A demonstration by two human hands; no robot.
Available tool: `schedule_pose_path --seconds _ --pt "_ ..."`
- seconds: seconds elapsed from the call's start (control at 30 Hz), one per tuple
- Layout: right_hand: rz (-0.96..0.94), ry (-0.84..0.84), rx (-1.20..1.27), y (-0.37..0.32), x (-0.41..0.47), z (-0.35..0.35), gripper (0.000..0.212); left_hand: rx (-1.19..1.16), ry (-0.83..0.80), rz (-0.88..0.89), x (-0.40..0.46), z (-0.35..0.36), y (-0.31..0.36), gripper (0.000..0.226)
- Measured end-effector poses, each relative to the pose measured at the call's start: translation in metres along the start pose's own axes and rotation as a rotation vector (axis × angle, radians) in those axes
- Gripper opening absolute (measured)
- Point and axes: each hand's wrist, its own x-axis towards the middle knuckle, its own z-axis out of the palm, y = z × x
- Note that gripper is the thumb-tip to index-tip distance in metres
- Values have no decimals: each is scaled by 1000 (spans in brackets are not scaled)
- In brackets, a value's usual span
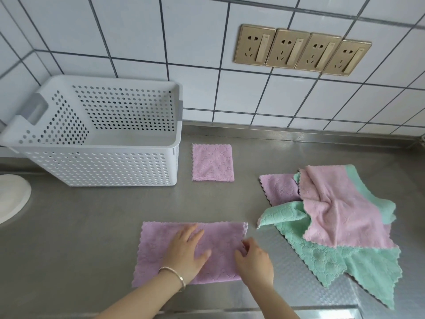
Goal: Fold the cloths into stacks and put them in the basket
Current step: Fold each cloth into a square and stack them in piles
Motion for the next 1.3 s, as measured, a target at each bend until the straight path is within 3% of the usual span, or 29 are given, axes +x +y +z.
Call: schedule_pose_path --seconds 0.13,0.23,0.37,0.47,0.57,0.7,0.97,1.3 --pt "-317 180 62 -28 -23 8 10 -697 -92 -299 17 -29 43 34" --pt "-612 222 78 -50 -36 20 17 -747 -122 -392 21 -48 40 35" --pt "-918 254 155 -60 -45 34 35 -680 34 -483 9 -63 -2 28" --pt "-942 186 -8 -55 -42 52 69 -663 149 -500 -3 -68 -36 12" --pt "-910 35 -224 -51 -37 73 86 -675 148 -513 -7 -59 -64 29" --pt "-840 -58 -358 -49 -30 89 79 -701 143 -566 -9 -46 -80 36" --pt "-893 -27 -456 -52 -31 98 69 -651 269 -713 -10 -34 -85 37" --pt "-935 -75 -512 -44 -33 109 72 -530 289 -677 -13 -31 -93 36"
